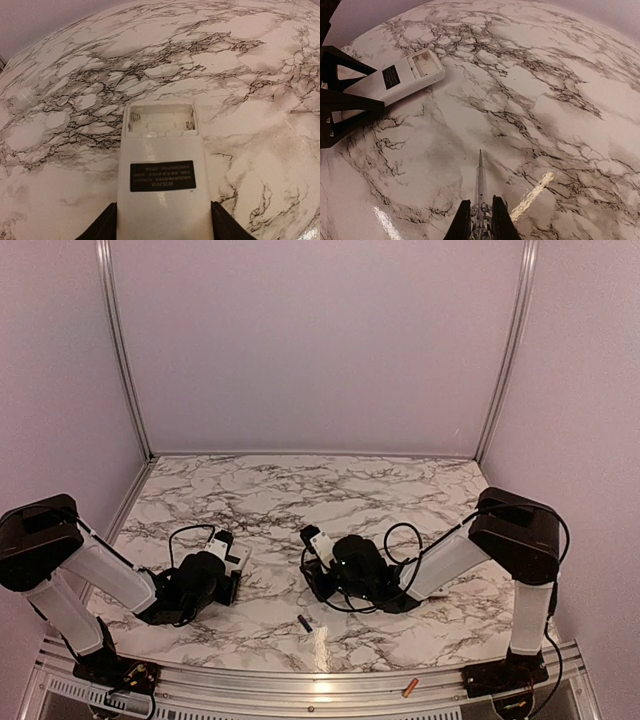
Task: Unload the batteries from the remote control
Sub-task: Place the remote control without batteries at the center of the board.
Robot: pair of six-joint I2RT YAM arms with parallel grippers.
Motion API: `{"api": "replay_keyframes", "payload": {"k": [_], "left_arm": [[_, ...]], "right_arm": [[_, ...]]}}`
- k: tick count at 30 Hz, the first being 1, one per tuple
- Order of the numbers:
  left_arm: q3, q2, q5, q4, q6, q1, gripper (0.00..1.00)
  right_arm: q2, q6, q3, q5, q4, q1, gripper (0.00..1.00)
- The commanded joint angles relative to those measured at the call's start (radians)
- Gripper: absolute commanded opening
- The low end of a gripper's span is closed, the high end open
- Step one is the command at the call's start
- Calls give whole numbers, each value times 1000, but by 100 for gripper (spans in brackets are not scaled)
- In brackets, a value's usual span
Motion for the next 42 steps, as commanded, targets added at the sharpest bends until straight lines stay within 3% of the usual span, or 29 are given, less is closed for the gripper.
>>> {"api": "replay_keyframes", "payload": {"k": [1,5,11,25,35,42], "left_arm": [[-7,3,3,31,-11,3,65],[-4,-2,2,27,-14,4,82],[9,-17,-8,3,-10,4,93],[19,-178,-130,21,117,5,95],[4,-211,-184,191,200,5,95],[23,-153,-168,255,243,6,95]], "right_arm": [[28,-17,40,-14,7,8,0],[35,-23,42,-13,4,8,0],[50,-32,55,-7,-3,8,0],[130,-53,133,-41,-47,8,0],[188,-48,209,-61,-113,8,14],[215,-32,246,-61,-161,8,17]]}}
